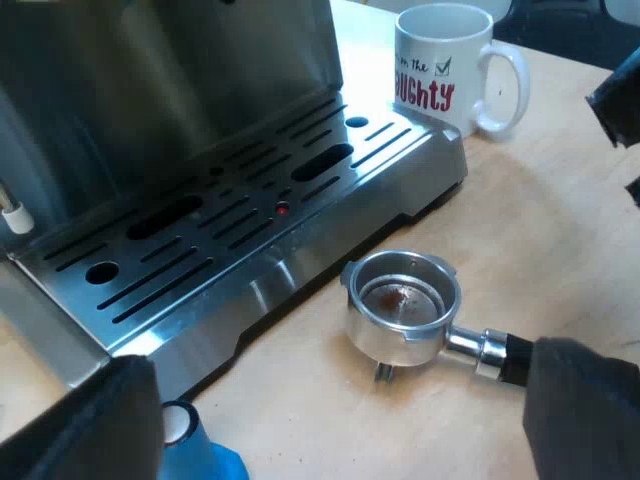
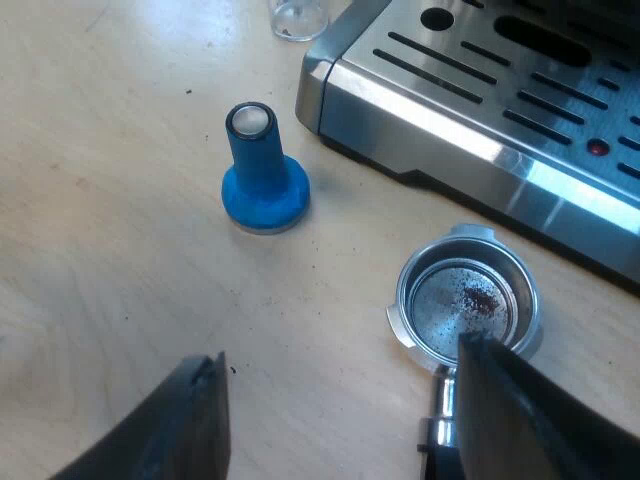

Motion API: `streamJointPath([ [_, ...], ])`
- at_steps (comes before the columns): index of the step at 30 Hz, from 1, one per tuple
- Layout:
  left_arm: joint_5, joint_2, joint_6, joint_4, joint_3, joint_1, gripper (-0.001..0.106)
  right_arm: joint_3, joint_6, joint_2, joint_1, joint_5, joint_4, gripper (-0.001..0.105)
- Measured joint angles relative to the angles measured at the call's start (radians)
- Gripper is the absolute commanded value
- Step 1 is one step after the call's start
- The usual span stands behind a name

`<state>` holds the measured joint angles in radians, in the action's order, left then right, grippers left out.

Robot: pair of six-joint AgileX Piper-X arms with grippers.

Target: Grind coffee beans and then tamp

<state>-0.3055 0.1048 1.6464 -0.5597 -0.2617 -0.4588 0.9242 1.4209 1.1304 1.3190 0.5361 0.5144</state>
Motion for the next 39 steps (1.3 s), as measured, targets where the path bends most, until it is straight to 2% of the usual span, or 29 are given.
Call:
streamJointPath([
  [6, 0.050, 0.114, 0.000, 0.049, 0.000, 0.000, 0.087, 0.000, 0.003, 0.000, 0.000, 0.000, -0.018, 0.053],
  [11, 0.056, 0.245, 0.000, 0.098, 0.000, 0.000, 0.087, 0.000, 0.002, 0.000, 0.000, -0.016, -0.018, 0.053],
  [16, 0.059, 0.423, 0.000, 0.217, 0.000, 0.000, 0.087, 0.000, 0.002, 0.000, 0.000, -0.018, -0.018, 0.053],
  [23, 0.062, 0.599, 0.000, 0.323, 0.000, 0.000, 0.087, 0.000, 0.002, 0.000, 0.000, -0.024, -0.018, 0.053],
  [25, 0.064, 0.689, 0.000, 0.405, 0.000, 0.000, 0.087, 0.000, 0.002, 0.000, 0.000, -0.024, -0.018, 0.052],
  [28, 0.067, 0.777, 0.000, 0.464, 0.000, 0.000, 0.087, 0.000, 0.002, 0.000, 0.000, -0.026, -0.018, 0.052],
  [32, 0.090, 0.843, 0.000, 0.521, 0.000, 0.000, 0.087, 0.000, 0.002, 0.000, 0.000, -0.026, -0.018, 0.052],
  [36, 0.140, 0.915, 0.000, 0.594, 0.000, 0.000, 0.087, 0.000, 0.002, 0.000, 0.000, -0.026, -0.018, 0.052],
  [39, 0.146, 0.947, 0.000, 0.639, 0.000, 0.000, 0.087, 0.000, -0.001, 0.000, 0.000, -0.026, -0.018, 0.052],
])
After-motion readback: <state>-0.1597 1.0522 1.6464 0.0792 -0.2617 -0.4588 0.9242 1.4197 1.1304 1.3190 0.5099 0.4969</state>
